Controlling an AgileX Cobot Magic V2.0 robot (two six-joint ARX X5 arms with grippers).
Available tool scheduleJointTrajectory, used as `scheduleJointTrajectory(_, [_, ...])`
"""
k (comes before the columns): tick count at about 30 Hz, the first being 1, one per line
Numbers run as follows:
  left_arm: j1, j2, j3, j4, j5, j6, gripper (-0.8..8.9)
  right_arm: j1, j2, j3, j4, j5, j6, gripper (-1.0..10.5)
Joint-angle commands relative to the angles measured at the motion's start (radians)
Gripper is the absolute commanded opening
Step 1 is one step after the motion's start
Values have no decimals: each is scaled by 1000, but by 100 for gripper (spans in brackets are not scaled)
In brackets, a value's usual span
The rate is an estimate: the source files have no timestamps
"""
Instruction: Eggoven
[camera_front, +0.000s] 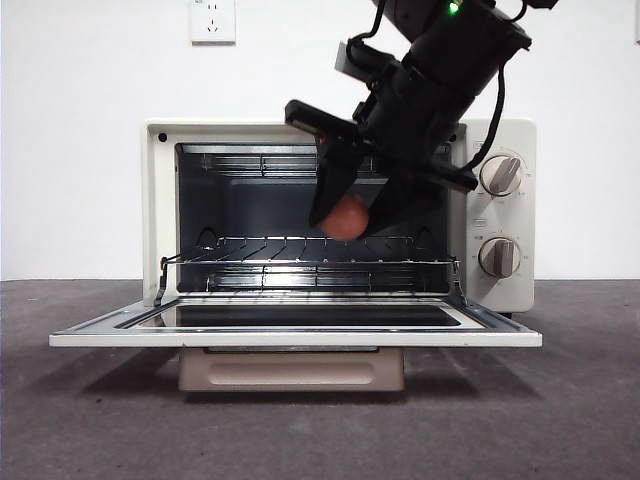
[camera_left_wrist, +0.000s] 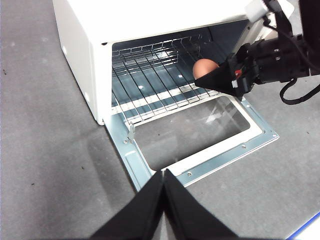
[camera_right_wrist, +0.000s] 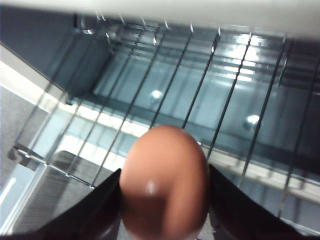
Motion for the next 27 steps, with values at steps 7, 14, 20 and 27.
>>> scheduleJointTrajectory(7, [0, 6, 4, 4, 0, 2, 7, 8, 59, 21, 20, 3, 17, 3])
scheduleJointTrajectory(14, [0, 6, 4, -14, 0, 6, 7, 19, 76, 21, 41, 7, 20, 211])
scheduleJointTrajectory(20, [0, 6, 4, -13, 1, 6, 7, 19, 76, 21, 52, 12, 36, 255])
scheduleJointTrajectory(27, [0, 6, 4, -13, 1, 6, 7, 19, 75, 24, 61, 12, 35, 296])
